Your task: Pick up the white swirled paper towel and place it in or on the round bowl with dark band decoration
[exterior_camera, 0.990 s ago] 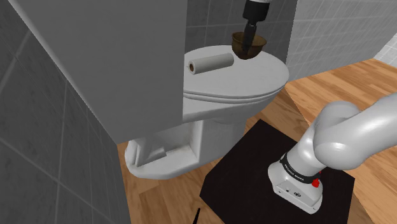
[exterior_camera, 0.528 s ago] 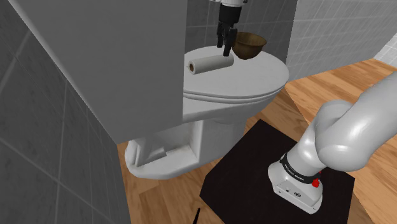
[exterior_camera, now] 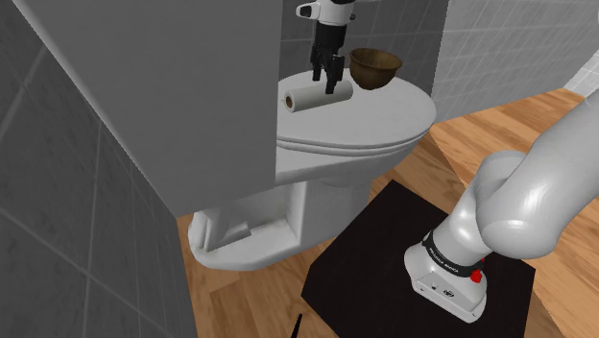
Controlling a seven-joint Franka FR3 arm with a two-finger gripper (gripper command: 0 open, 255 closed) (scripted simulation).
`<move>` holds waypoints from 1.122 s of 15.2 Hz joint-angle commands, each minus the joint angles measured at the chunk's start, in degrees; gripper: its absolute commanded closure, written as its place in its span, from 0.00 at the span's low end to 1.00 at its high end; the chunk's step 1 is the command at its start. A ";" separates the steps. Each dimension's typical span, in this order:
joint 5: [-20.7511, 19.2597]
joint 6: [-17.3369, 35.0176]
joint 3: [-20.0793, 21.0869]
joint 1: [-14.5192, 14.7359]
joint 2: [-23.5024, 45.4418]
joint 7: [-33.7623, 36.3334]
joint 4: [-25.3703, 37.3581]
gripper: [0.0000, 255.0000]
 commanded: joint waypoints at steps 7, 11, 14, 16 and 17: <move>-0.01 2.06 -0.07 -0.05 0.02 -0.17 -2.01 0.00; -0.02 2.05 -0.07 -0.05 0.02 -0.17 -2.01 1.00; -0.01 2.03 -0.06 -0.04 0.02 -0.15 -1.98 1.00; -0.02 2.07 -0.05 -0.03 0.00 -0.13 -2.04 1.00; -0.02 2.06 -0.05 -0.04 0.00 -0.14 -2.04 1.00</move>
